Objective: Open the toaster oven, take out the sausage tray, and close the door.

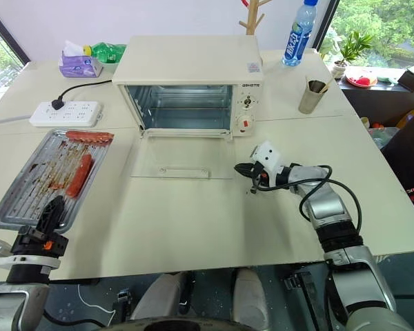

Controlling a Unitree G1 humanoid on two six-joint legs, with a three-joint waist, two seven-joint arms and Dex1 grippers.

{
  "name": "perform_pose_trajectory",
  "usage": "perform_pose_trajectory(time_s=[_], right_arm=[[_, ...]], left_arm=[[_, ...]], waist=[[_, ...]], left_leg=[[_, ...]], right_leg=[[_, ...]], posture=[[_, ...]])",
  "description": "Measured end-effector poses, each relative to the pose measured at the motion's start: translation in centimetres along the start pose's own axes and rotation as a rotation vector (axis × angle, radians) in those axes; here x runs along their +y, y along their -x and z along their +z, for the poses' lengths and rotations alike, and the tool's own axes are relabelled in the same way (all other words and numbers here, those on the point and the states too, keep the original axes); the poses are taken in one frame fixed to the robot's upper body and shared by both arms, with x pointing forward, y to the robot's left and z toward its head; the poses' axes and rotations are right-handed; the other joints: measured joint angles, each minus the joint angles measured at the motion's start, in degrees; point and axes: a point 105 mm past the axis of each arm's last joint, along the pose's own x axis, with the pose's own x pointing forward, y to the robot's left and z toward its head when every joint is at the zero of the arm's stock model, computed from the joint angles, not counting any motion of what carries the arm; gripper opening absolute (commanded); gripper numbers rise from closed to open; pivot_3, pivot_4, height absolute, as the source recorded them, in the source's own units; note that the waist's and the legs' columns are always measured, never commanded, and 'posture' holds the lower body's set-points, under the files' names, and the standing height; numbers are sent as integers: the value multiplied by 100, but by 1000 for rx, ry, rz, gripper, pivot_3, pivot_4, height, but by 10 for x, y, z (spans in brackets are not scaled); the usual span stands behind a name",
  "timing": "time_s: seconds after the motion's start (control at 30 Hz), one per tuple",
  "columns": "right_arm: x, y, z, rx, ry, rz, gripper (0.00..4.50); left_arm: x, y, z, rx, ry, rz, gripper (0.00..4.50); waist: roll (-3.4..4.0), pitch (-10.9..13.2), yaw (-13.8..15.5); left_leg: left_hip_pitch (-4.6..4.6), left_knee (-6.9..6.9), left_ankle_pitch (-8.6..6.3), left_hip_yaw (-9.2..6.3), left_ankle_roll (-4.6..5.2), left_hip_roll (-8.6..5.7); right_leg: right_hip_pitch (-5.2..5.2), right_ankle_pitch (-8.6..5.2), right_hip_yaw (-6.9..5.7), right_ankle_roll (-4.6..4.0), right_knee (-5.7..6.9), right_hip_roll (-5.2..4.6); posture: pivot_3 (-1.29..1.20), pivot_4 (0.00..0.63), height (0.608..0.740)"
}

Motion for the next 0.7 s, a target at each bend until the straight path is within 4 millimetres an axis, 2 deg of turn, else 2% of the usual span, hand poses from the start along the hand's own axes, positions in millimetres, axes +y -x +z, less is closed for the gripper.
perform_pose_trajectory(time_s=[0.1,0.17,0.23,0.33,0.4,0.43,0.53,0.63,0.7], right_arm=[[4,-4,3,-12,-14,12,127],[6,-5,15,-56,-61,24,643],[-1,-2,41,-131,-90,19,1396],[-15,11,85,-243,-60,-22,1396],[-14,17,99,-270,-31,-21,1396],[-10,19,99,-267,-28,-9,1396],[2,22,80,-222,-58,26,1396],[10,24,67,-186,-79,56,2210],[11,28,66,-174,-59,63,3112]], left_arm=[[-1,0,3,-7,-10,1,0],[-1,-1,3,-5,-16,3,0],[-2,-1,3,-1,-22,3,0],[-1,0,3,1,-25,8,0],[-1,1,4,2,-30,13,0],[-1,1,4,4,-33,15,0],[-2,-1,3,17,-42,11,0],[-3,-3,1,39,-53,7,0],[-4,-4,0,59,-64,3,0]], waist=[[0,0,0],[2,2,-3],[5,4,-10],[4,4,2],[-9,-4,21],[-11,-5,31],[-10,-5,29],[-6,-2,-4],[-6,-2,-13]], left_leg=[[0,-1,0,-1,0,0],[-1,-1,0,-3,0,0],[-1,-1,0,-2,0,1],[-1,-4,-2,-3,1,1],[-2,-5,-6,-10,2,1],[-3,-5,-9,-11,1,1],[-5,-2,-11,-5,1,-3],[-2,3,-11,2,1,-1],[0,1,-12,4,0,3]], right_leg=[[0,0,0,0,0,1],[-1,0,0,0,0,1],[-3,0,1,0,0,1],[-3,-1,0,1,0,1],[-2,-4,-4,5,-1,1],[-2,-5,-4,6,-2,1],[-2,-5,-2,6,-4,-4],[-2,-4,0,5,-3,-4],[-2,-4,-1,5,-3,-3]], posture=[[0,150,740],[0,150,740],[0,150,740],[0,150,740],[0,150,740],[0,150,740],[0,150,740],[0,150,740],[0,150,740]])
